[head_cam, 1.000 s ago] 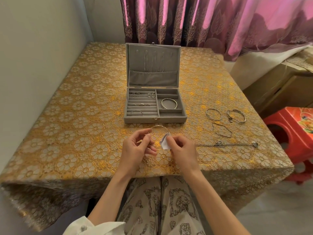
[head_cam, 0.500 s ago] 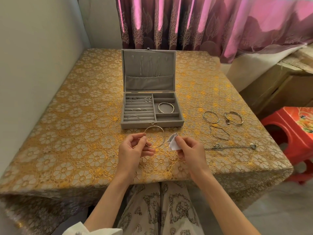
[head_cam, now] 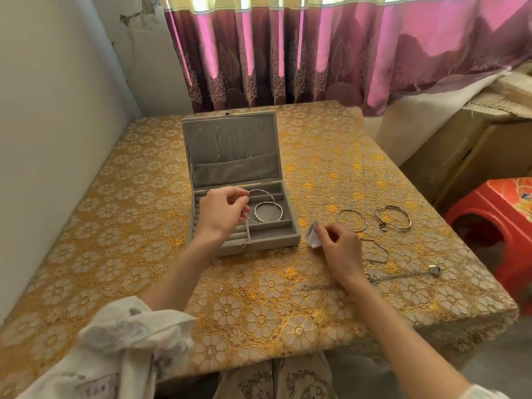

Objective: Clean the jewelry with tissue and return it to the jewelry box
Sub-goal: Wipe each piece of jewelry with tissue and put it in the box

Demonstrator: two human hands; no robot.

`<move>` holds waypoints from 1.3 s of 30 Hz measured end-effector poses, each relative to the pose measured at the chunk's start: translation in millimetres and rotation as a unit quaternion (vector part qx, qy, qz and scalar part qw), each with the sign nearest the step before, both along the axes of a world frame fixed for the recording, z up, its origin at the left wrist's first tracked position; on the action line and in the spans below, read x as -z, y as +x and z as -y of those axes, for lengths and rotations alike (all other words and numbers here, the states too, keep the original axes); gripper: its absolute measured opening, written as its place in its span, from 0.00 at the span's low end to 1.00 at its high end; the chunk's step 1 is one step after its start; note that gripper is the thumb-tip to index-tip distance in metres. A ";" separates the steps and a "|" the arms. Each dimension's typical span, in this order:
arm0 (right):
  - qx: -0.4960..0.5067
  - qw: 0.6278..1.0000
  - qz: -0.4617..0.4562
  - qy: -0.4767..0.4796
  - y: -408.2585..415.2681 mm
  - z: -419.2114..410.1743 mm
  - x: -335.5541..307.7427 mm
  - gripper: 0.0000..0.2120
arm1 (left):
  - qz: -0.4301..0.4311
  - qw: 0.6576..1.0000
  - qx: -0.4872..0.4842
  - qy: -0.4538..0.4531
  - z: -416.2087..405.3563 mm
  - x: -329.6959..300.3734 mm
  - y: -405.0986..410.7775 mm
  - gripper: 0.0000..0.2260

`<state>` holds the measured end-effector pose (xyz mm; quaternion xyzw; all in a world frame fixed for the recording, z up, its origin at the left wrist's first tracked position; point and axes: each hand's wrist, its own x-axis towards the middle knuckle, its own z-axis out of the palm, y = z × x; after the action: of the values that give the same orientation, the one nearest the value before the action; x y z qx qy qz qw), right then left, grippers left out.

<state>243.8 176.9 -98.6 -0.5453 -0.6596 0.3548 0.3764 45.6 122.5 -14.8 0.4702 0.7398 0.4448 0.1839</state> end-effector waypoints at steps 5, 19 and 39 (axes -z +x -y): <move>-0.003 0.999 -0.009 0.032 2.5 -0.5 6.4 0.07 | -0.031 0.998 0.000 -0.057 -44.8 15.7 -6.2 0.06; 0.000 0.999 -0.021 0.039 1.2 1.9 4.8 0.07 | -0.263 0.957 -0.004 -0.120 -56.1 40.6 -9.2 0.07; -0.019 0.931 -0.282 -0.231 15.2 -7.5 -23.9 0.08 | -0.309 0.937 0.150 0.055 -2.6 29.4 61.6 0.10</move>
<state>259.0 184.5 -74.6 -0.4821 -0.4364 0.6435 0.4039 107.2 125.1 -44.2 0.6994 0.6554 0.2846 -0.0155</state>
